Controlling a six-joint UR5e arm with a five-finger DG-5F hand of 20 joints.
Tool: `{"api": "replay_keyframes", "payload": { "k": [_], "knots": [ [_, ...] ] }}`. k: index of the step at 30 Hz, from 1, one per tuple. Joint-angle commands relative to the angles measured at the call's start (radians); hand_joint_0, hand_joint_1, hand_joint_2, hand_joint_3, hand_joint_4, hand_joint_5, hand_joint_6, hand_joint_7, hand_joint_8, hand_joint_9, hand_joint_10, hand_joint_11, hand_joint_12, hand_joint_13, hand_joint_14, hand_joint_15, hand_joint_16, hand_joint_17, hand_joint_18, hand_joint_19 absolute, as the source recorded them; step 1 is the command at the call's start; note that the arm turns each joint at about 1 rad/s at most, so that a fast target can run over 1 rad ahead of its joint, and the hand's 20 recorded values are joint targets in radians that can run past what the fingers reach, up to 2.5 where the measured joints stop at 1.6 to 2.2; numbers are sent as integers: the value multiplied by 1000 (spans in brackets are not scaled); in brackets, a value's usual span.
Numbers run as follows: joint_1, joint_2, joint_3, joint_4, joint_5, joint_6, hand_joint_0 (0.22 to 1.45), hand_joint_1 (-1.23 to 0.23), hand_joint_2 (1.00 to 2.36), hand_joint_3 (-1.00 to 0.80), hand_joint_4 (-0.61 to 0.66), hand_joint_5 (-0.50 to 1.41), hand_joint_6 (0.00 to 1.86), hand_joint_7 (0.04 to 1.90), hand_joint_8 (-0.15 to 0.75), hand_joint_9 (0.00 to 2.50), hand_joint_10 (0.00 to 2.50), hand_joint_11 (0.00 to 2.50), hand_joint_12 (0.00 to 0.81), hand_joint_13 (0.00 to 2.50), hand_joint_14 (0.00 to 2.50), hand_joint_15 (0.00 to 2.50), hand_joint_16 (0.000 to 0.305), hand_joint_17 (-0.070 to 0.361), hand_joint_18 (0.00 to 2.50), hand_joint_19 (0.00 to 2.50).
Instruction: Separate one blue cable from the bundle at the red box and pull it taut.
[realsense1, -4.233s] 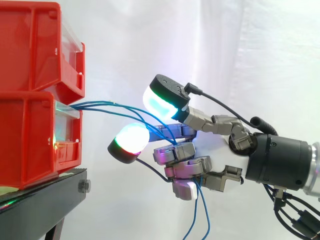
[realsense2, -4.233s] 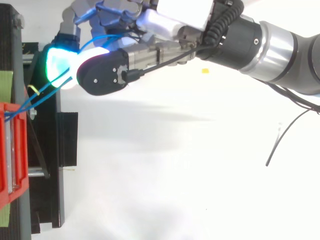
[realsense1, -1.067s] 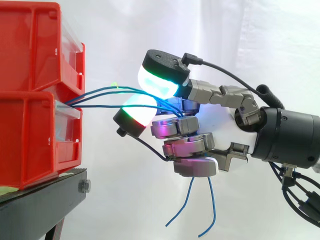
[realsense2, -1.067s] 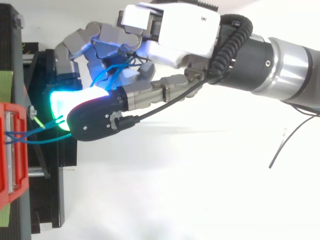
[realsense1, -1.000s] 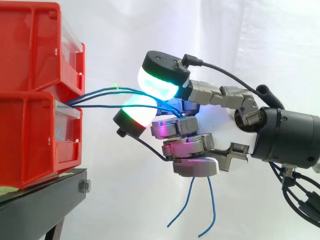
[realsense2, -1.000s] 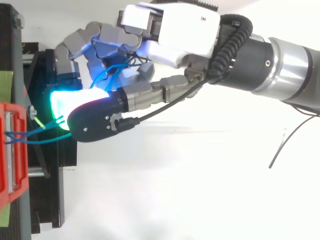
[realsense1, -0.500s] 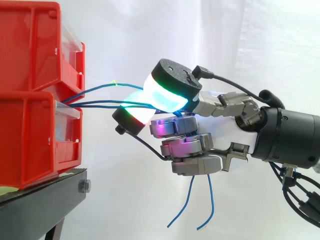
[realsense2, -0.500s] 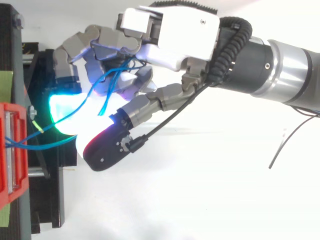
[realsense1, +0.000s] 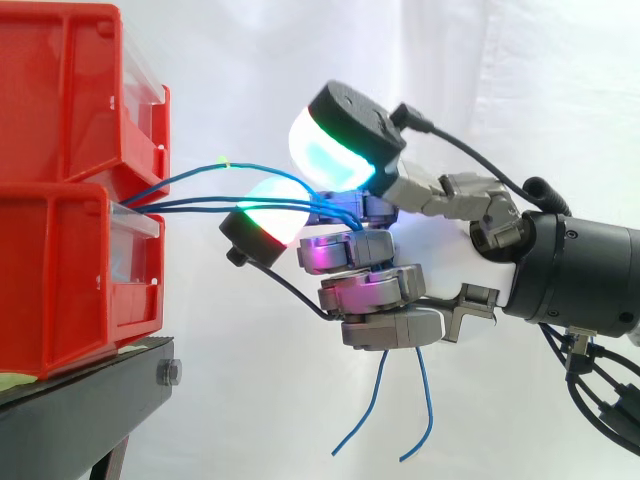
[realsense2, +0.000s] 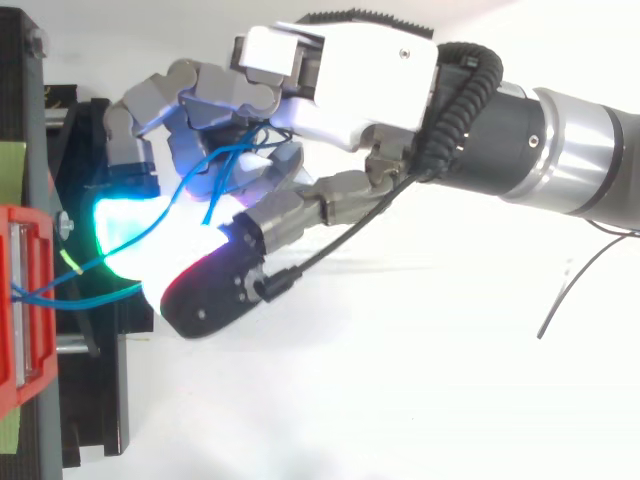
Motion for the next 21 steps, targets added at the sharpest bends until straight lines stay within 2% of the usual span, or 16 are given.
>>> {"api": "replay_keyframes", "payload": {
  "k": [1,4,6,11,13,17,21],
  "knots": [
    [1,0,0,0,-1,0,535,-508,1000,-500,156,-168,876,1020,293,491,2500,2116,416,976,2269,1537,41,93,1512,1766],
    [1,0,0,0,-1,0,591,-422,1000,-500,139,-166,867,1040,277,513,2500,2090,401,998,2133,1556,38,85,1530,1922],
    [1,0,0,2,-1,0,611,-452,1002,-479,135,-161,867,1067,285,539,2500,2098,391,1041,1853,1633,38,85,1521,1996],
    [3,0,0,2,4,0,593,-540,1013,-313,159,-157,873,1096,303,576,2500,2016,401,1055,1574,1648,39,88,1453,1930],
    [4,0,0,2,4,0,586,-592,1013,-235,179,-154,877,1109,325,585,2500,1948,426,1062,1562,1607,46,103,1457,1853],
    [4,0,0,3,4,-2,594,-680,1015,-165,191,-153,883,1126,341,587,2500,1906,435,1061,1385,1615,48,109,1419,1794],
    [6,0,0,2,8,-3,598,-747,1017,-97,139,-150,892,1120,337,618,2500,1769,433,1066,989,1646,50,112,1328,1742]
  ]
}}
